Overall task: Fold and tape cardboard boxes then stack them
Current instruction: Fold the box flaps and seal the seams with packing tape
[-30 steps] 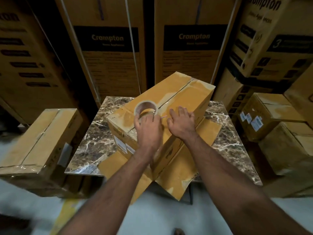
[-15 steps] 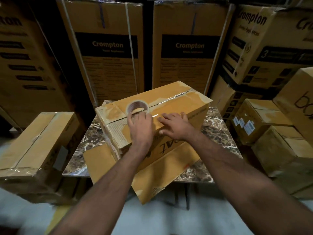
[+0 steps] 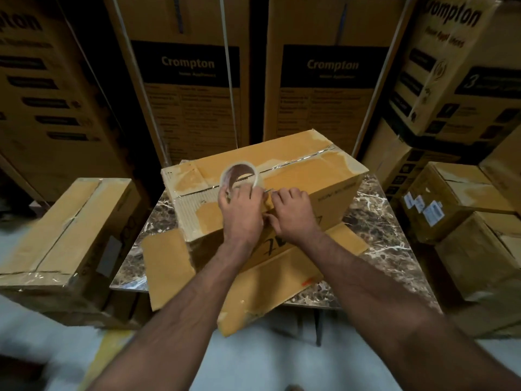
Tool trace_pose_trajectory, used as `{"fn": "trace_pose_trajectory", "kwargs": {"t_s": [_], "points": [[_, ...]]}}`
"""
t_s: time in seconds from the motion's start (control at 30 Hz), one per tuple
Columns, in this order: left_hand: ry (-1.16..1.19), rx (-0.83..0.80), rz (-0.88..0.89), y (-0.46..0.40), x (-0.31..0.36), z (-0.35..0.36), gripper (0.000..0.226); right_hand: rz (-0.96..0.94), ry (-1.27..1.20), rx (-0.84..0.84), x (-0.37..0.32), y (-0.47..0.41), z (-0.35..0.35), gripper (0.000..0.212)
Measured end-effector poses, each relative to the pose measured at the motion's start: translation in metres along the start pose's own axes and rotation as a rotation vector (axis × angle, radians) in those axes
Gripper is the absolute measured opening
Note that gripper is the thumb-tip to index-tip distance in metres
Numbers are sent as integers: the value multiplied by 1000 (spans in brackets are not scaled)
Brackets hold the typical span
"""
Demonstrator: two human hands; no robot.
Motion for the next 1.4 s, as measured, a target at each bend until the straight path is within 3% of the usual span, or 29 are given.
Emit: {"fn": "trace_pose_trajectory", "kwargs": {"t_s": [0.13, 0.27, 0.37, 0.43, 0.53, 0.77, 0.9, 1.0, 1.13, 1.2, 1.27, 1.33, 1.4], "points": [[28, 45, -22, -16, -15, 4, 21, 59, -51, -94, -41, -12, -8, 55], [124, 147, -138, -28, -51, -10, 26, 30, -194, -11, -52, -44, -28, 38], [103, 163, -95, -34, -69, -14, 26, -64, -266, -35, -8, -45, -13, 58], [134, 171, -69, -34, -70, -11, 27, 24, -196, -112, 45, -19, 19, 78], [210, 192, -19, -30, -67, 1, 25, 167, -123, -198, 100, 17, 50, 90], [216, 116, 82, -56, -85, 12, 24, 314, -159, -165, 73, 11, 43, 76], [267, 65, 18, -74, -116, 23, 24, 358, -143, -251, 41, 7, 33, 76], [461, 140, -64, -75, -106, 11, 15, 371, -160, -268, 33, 21, 33, 82], [1002, 163, -353, -76, -59, 2, 22, 362, -268, -310, 59, 21, 27, 81], [1300, 83, -547, -72, -35, 7, 21, 405, -486, -183, 68, 17, 8, 76], [1541, -113, -712, -68, -10, 17, 19, 387, -617, 12, 66, 10, -21, 75], [1659, -314, -793, -60, 11, 19, 14, 289, -605, 164, 51, 8, -45, 75], [1687, -397, -804, -53, 21, 20, 8, 281, -628, 213, 42, 14, -53, 70]]}}
Point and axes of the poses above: each hand's wrist, its own y-axis away from the middle knuckle, its own z-axis out of the palm, x = y × z, the point moved 8 cm from there along -y, towards the middle knuckle, and after that the axes turned 8 degrees about y, right-handed, at the moved point
